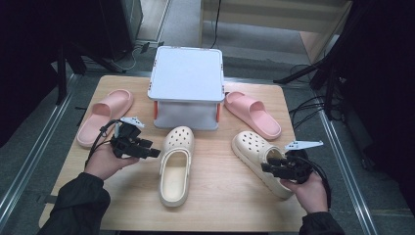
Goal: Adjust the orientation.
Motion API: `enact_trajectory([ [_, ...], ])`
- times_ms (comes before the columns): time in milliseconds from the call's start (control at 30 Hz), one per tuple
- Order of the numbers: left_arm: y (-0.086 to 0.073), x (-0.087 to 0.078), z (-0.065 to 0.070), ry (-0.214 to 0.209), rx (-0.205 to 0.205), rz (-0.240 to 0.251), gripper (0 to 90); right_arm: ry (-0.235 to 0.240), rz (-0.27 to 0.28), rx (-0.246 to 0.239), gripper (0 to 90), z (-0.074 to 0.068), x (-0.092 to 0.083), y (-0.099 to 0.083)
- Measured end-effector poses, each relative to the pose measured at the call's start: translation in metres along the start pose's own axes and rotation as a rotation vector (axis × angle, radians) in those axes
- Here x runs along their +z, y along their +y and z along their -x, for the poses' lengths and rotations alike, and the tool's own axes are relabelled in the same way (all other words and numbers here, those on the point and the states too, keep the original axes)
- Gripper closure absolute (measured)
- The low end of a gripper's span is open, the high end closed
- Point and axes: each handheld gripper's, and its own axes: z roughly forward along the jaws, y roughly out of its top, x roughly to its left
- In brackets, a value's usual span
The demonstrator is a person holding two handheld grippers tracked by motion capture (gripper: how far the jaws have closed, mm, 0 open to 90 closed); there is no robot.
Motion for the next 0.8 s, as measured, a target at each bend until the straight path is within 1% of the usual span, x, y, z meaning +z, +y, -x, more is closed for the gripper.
enact_trajectory([
  [67,0.0,0.0,0.0,-0.004,0.003,-0.006,41.5,0.003,-0.021,0.005,59.4,0.004,0.01,0.002],
  [200,-0.002,0.0,0.0,-0.004,0.004,-0.011,41.5,0.01,-0.043,0.005,65.2,0.006,0.021,0.006],
  [233,-0.002,0.0,0.0,-0.003,0.002,-0.011,41.5,0.008,-0.044,0.007,65.7,0.006,0.023,0.007],
  [267,-0.002,0.0,0.0,-0.003,0.002,-0.011,41.5,0.002,-0.05,0.007,68.8,0.007,0.026,0.008],
  [300,-0.003,0.0,-0.001,-0.001,0.001,-0.01,41.5,0.007,-0.058,0.012,70.6,0.008,0.029,0.009],
  [333,-0.004,-0.001,-0.001,0.0,0.0,-0.009,41.7,0.024,-0.062,0.021,75.0,0.008,0.03,0.009],
  [367,-0.005,-0.001,0.0,-0.001,-0.003,-0.006,41.8,0.034,-0.061,0.014,77.2,0.008,0.031,0.01],
  [400,-0.005,-0.001,0.0,-0.001,-0.003,-0.006,42.0,0.034,-0.061,0.014,77.2,0.008,0.031,0.01],
  [433,-0.006,-0.003,0.0,0.004,-0.002,-0.004,42.3,0.004,-0.072,-0.003,77.8,0.003,0.03,0.013],
  [467,-0.006,-0.003,0.0,0.002,0.0,-0.005,42.8,-0.007,-0.077,-0.007,77.9,0.002,0.03,0.015],
  [500,-0.007,-0.004,0.0,0.001,-0.005,-0.001,44.4,-0.012,-0.07,-0.005,77.9,0.001,0.029,0.017],
  [533,-0.007,-0.004,0.0,0.001,-0.005,-0.001,46.8,-0.012,-0.07,-0.005,77.9,0.001,0.029,0.017],
  [567,-0.007,-0.007,0.001,0.007,-0.003,0.007,48.8,-0.002,-0.047,0.014,77.8,-0.001,0.026,0.02],
  [600,-0.007,-0.007,0.001,0.007,-0.003,0.007,50.0,0.001,-0.038,0.021,77.8,-0.002,0.026,0.023],
  [633,-0.007,-0.01,0.002,0.006,-0.01,0.029,50.9,-0.005,-0.038,0.023,77.7,-0.003,0.025,0.025],
  [700,-0.008,-0.012,0.002,0.006,-0.013,0.036,51.0,-0.011,-0.041,0.019,77.7,-0.009,0.026,0.03],
  [733,-0.008,-0.012,0.003,0.006,-0.017,0.04,51.0,-0.007,-0.039,0.007,77.7,-0.012,0.027,0.032],
  [800,-0.009,-0.013,0.003,0.008,-0.015,0.029,51.0,0.001,-0.035,0.0,77.7,-0.021,0.03,0.037],
])
